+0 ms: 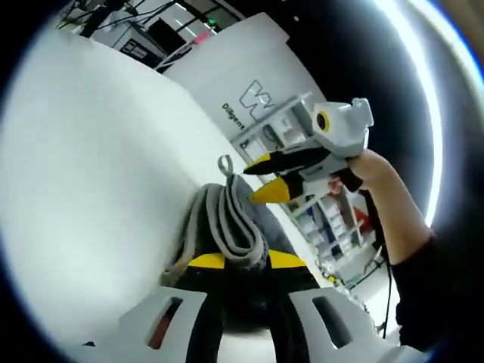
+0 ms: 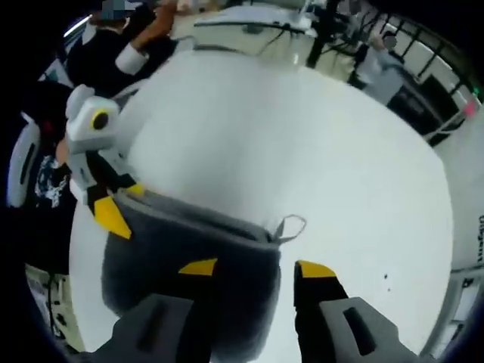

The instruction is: Open the folded towel by lifting each exposed corner and separating the folded layers until the towel lies flat within the target outline without major curled edges

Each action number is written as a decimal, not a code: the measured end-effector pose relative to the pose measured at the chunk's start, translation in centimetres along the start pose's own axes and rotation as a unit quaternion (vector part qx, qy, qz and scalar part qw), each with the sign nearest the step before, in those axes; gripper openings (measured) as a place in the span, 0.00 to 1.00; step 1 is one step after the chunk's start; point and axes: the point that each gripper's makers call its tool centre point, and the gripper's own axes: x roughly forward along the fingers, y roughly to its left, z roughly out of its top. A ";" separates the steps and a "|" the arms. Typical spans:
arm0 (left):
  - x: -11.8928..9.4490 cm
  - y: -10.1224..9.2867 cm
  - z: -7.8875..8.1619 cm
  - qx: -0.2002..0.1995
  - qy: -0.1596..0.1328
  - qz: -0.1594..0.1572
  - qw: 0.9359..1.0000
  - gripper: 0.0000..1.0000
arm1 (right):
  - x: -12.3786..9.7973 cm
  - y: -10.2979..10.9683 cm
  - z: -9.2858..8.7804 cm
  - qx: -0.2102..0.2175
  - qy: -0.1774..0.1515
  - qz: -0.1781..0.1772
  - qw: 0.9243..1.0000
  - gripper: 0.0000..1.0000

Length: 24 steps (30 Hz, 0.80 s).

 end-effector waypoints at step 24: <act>-0.1 -0.1 -0.1 -0.005 0.009 -0.013 1.000 0.11 | 3.2 3.5 -0.8 -0.019 0.032 0.000 0.999 0.08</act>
